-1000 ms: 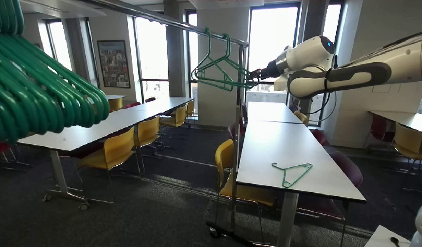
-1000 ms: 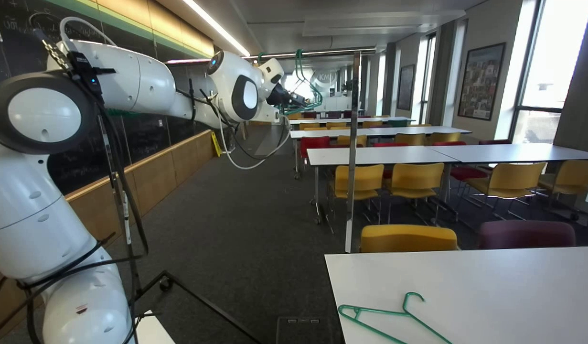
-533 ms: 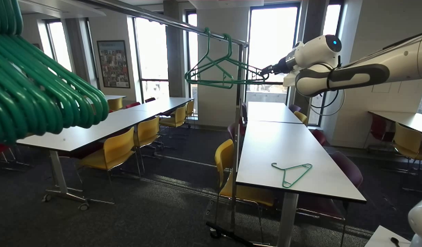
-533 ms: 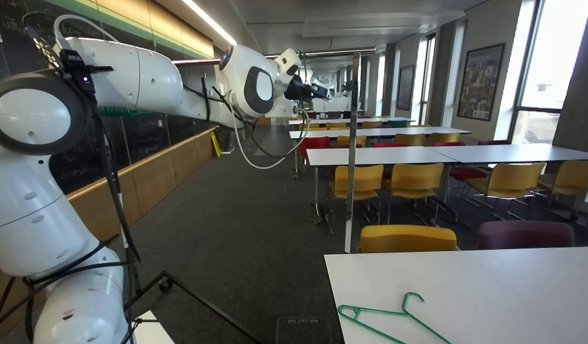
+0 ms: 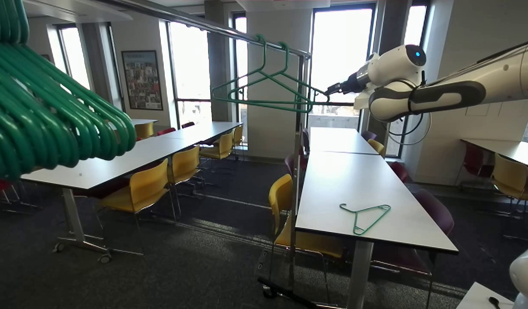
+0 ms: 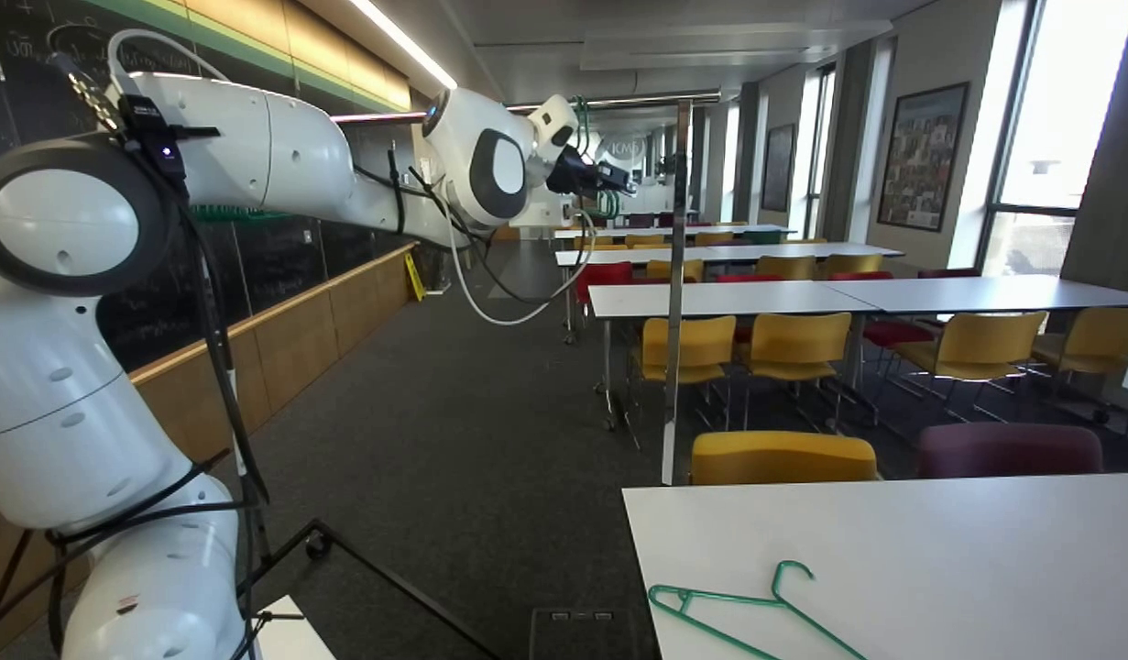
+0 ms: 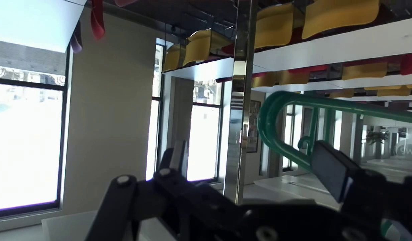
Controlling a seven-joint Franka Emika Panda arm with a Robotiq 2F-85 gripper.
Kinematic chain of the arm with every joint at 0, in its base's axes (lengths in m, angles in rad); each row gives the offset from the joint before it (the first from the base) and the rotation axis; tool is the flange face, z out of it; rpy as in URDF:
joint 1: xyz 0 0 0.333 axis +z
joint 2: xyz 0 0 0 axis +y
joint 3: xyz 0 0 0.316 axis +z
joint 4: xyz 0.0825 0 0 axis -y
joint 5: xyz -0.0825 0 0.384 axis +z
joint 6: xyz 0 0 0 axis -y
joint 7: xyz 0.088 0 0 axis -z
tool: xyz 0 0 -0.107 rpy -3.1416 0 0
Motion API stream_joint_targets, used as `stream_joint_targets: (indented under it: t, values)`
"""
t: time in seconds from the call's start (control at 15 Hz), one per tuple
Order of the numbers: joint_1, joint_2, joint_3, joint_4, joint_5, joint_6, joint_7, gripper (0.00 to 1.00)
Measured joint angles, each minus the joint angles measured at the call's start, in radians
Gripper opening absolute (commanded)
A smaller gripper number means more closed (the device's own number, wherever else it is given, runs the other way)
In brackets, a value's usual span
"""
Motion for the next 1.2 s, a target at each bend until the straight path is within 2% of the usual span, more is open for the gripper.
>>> stream_joint_targets:
  t: [0.4,0.73,0.93,1.2]
  values:
    - [0.004,0.001,0.019,0.000,0.000,0.000,0.000,1.00]
    - [0.036,0.003,0.019,-0.002,0.008,0.000,-0.009,1.00]
    - [0.065,0.005,0.014,-0.006,0.019,0.000,-0.030,1.00]
    - [0.067,0.011,0.011,-0.006,0.002,0.015,-0.077,1.00]
